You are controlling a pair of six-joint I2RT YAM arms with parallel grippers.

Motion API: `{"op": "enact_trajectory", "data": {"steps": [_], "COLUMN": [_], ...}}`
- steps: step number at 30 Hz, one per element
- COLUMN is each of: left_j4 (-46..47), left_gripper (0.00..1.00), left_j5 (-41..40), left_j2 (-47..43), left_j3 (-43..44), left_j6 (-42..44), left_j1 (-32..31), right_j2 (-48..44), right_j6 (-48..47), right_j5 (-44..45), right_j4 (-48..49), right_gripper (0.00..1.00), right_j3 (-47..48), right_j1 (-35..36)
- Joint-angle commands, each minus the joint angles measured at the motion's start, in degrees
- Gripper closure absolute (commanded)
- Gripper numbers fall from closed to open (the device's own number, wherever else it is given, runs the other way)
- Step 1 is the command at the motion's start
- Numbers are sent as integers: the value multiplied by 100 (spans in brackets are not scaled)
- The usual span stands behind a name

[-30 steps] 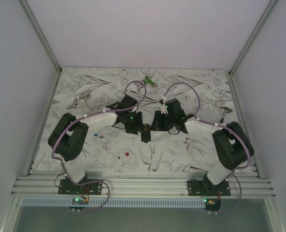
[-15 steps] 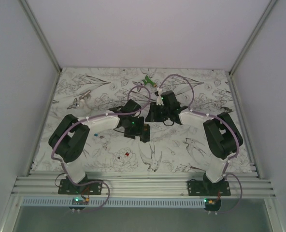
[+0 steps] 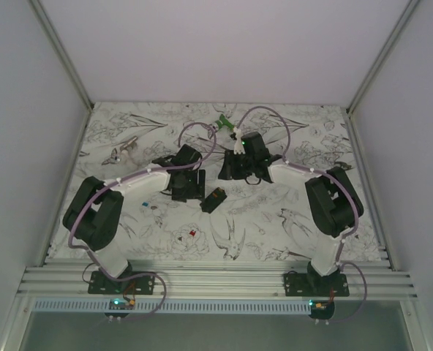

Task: Snap on the fuse box
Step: Adjust the fuse box base at the center of the board.

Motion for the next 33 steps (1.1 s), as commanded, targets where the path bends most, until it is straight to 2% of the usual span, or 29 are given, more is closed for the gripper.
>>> {"op": "enact_trajectory", "data": {"steps": [1, 4, 8, 15, 19, 28, 33], "left_j4": [-274, -273, -284, -281, -274, -169, -120], "left_gripper": [32, 33, 35, 45, 50, 53, 53], "left_j5": [-74, -6, 55, 287, 368, 720, 846], "left_j2": [-232, -358, -533, -561, -492, -254, -84], "left_j3": [-139, -264, -395, -550, -534, -358, -250], "left_j6": [41, -22, -59, -112, -100, -59, -63], "left_j1": [51, 51, 51, 50, 50, -6, -37], "right_j2": [358, 658, 922, 595, 225, -634, -1147], "right_j6": [-318, -552, -841, -1127, -1184, -990, -772], "right_j5": [-218, -355, -498, -388, -396, -214, 328], "right_j4": [-83, -378, -821, -1272, -1446, -1518, -1380], "right_gripper": [56, 57, 66, 78, 81, 81, 74], "right_j3": [526, 866, 1142, 677, 195, -598, -865], "right_j1": [86, 153, 253, 278, 279, 279, 285]}}
